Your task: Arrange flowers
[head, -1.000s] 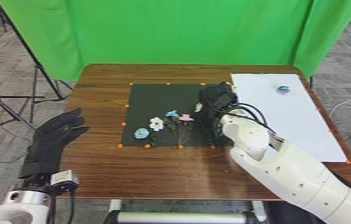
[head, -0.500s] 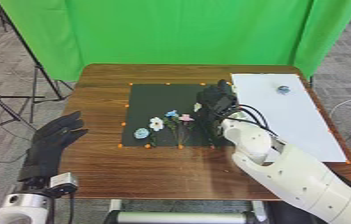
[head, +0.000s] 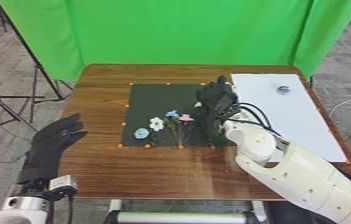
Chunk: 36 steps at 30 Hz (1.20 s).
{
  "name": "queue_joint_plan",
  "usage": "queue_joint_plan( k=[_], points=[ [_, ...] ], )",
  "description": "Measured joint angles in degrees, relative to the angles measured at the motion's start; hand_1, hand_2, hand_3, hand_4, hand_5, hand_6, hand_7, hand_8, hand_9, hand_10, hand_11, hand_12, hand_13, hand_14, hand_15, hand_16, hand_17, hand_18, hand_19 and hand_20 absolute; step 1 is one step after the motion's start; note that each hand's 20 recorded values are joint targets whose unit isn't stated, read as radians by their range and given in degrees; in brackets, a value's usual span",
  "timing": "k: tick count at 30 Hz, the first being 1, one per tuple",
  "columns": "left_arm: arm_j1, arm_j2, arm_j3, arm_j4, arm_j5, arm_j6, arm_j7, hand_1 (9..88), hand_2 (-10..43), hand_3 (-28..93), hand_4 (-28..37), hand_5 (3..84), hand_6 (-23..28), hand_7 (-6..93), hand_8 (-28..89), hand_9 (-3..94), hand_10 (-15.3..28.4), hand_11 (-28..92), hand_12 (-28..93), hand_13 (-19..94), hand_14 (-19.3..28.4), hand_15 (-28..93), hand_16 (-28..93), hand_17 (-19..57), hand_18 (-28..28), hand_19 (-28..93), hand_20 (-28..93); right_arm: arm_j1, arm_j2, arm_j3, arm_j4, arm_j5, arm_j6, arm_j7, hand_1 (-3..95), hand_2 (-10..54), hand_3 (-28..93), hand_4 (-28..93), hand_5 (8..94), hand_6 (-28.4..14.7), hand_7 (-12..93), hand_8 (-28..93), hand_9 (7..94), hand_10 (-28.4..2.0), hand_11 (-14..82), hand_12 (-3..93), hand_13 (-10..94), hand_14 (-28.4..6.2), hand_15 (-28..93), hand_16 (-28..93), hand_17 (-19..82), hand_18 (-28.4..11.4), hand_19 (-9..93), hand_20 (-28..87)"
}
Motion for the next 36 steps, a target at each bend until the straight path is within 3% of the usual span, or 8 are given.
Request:
queue_joint_plan(
  k=[6, 11, 13, 18, 25, 27, 31, 36],
  points=[
    [0.08, 0.25, 0.07, 0.00, -0.12, 0.25, 0.36, 27.6, 1.7, 83, -21.3, 37.0, 8.0, 21.4, -13, 32.9, 18.2, 35, 10, 23, 24.3, 62, -13, -11.8, 20.2, 53, 10, 1.03, 2.24, 0.43, -1.51, 3.58, -1.04, -0.67, 15.4, 4.4, 91, -25, 55.3, -2.3, 21, -15, 57.2, -16.2, 26.8, 16.0, 40, -17.2, 76, 13, 11, -22.8, 74, 37],
    [0.09, 0.42, 0.55, -0.04, -0.22, 0.49, 0.74, 27.6, 1.7, 83, -21.3, 37.0, 8.1, 21.2, -13, 32.9, 18.2, 35, 9, 23, 24.3, 62, -13, -11.6, 20.3, 54, 10, 0.50, 3.30, 9.80, -0.55, 12.23, -13.17, -6.01, 13.4, 6.2, 90, -26, 52.3, -2.6, 21, -15, 54.3, -15.7, 23.5, 15.9, 38, -18.4, 75, 12, 13, -21.9, 76, 41],
    [0.07, 0.41, 0.71, -0.05, -0.19, 0.49, 0.72, 27.6, 1.7, 83, -21.3, 37.1, 8.1, 21.3, -13, 32.9, 18.3, 35, 9, 23, 24.2, 62, -13, -11.6, 20.3, 54, 10, 0.84, 3.64, 12.67, 1.20, 13.39, -17.00, -6.09, 12.2, 6.6, 91, -26, 48.8, -2.6, 20, -15, 50.3, -15.0, 21.4, 15.7, 35, -19.4, 74, 12, 11, -21.6, 76, 41],
    [-0.21, 0.39, 1.30, -0.05, -0.16, 0.49, 0.69, 27.7, 1.7, 83, -21.3, 37.1, 8.1, 21.2, -13, 32.9, 18.3, 35, 9, 23, 24.3, 62, -13, -11.5, 20.5, 54, 11, 2.21, 4.22, 17.40, 8.04, 13.28, -19.42, -5.78, 10.7, 6.5, 92, -26, 40.8, -2.7, 20, -14, 40.6, -13.7, 15.3, 15.0, 27, -21.2, 71, 10, 8, -21.1, 75, 44],
    [-1.56, 0.21, 2.58, 0.08, -0.25, 0.29, 0.61, 27.7, 1.7, 83, -21.2, 37.0, 8.1, 21.2, -13, 32.8, 18.3, 35, 10, 23, 24.3, 63, -13, -11.4, 20.5, 54, 11, 3.14, 2.41, 27.46, 15.21, 20.34, -27.66, -4.96, 10.2, 7.0, 92, -26, 36.3, -3.3, 18, -14, 35.3, -12.8, 11.6, 14.8, 23, -21.7, 66, 9, 7, -20.8, 73, 45],
    [-2.10, 0.25, 3.00, 0.17, -1.52, -0.18, 1.28, 27.7, 1.7, 83, -21.3, 37.0, 8.1, 21.2, -13, 32.8, 18.3, 35, 10, 23, 24.3, 63, -13, -11.4, 20.6, 54, 11, 3.40, 2.15, 27.47, 15.64, 22.19, -27.40, 0.04, 10.1, 7.1, 92, -26, 35.6, -3.7, 18, -14, 34.3, -12.5, 10.7, 14.8, 22, -22.0, 65, 9, 7, -20.9, 72, 45],
    [-3.10, 0.42, 3.49, 0.39, -7.49, -1.80, 4.32, 27.6, 1.8, 83, -21.3, 37.1, 8.2, 21.2, -13, 33.2, 18.5, 36, 10, 23, 24.4, 63, -13, -11.4, 20.6, 55, 11, 3.40, 1.43, 27.51, 16.17, 23.25, -26.39, 8.90, 10.1, 7.1, 92, -26, 34.1, -3.9, 17, -13, 33.5, -12.4, 9.8, 14.9, 22, -22.1, 64, 9, 6, -20.8, 72, 45],
    [-3.86, 0.47, 3.38, 0.68, -7.44, -2.24, 4.24, 27.7, 1.8, 83, -21.3, 37.2, 8.3, 21.2, -13, 33.3, 18.5, 36, 9, 23, 24.4, 63, -13, -11.4, 20.6, 55, 11, 3.46, 1.48, 27.86, 17.26, 23.41, -26.86, 9.40, 10.3, 7.1, 92, -26, 33.6, -4.2, 16, -13, 32.9, -12.0, 9.5, 15.0, 21, -22.2, 64, 10, 6, -20.7, 71, 45]
  ],
)
